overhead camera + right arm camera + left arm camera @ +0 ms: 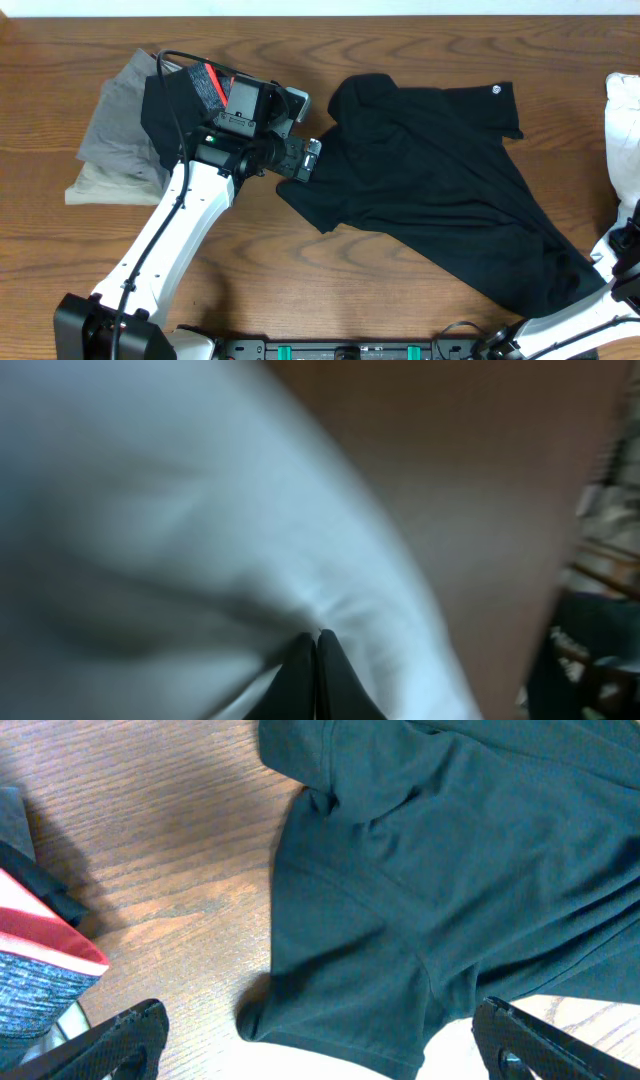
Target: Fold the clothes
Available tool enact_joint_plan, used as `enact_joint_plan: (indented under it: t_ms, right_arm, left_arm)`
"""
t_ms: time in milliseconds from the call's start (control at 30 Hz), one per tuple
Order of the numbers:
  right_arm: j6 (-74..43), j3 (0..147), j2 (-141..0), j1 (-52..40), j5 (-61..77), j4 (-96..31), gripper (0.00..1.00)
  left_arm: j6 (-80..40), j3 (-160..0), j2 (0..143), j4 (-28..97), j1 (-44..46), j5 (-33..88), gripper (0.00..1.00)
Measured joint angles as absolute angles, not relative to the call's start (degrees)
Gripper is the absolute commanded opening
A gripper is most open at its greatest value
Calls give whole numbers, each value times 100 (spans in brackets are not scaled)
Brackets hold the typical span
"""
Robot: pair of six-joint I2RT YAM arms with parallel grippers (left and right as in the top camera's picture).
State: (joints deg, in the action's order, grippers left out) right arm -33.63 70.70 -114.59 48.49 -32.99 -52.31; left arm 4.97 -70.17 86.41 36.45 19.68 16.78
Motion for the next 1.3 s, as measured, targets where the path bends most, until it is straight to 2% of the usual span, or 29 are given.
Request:
enact_joint_plan:
  t_ms: [167, 300, 500, 633, 767, 900, 1133, 1300]
  right_arm:
    - [-3319, 7293, -11459, 5070, -4034, -5100, 1]
    - [-3068, 7758, -11459, 5092, -4051, -5192, 2]
    - [-2394, 8221, -11459, 5089, -2510, -5443, 2]
    - [-2067, 7738, -11459, 5076, -1369, -4967, 1]
    - [-2010, 7168, -11314, 5052, -956, -4364, 1]
    - [-2025, 7024, -11233, 5054, -1262, -4228, 2]
    - [-2143, 6893, -11365, 5277, -3175, -4036, 2]
    - [-2117, 7196, -11395, 5349, -3594, -3946, 3]
  left_arm:
    - [497, -7017, 8641, 3649, 1968, 1678, 98]
    - [497, -7017, 8641, 3658, 1968, 1680, 98]
    - [497, -7015, 8641, 3658, 1968, 1678, 98]
    - [497, -7017, 8641, 3656, 1968, 1680, 98]
    - [497, -7015, 8641, 3658, 1968, 1680, 98]
    - [497, -7017, 8641, 3660, 1968, 1678, 98]
    - [497, -7015, 8641, 3660, 1968, 1680, 98]
    - [497, -7017, 8641, 3660, 1968, 1678, 98]
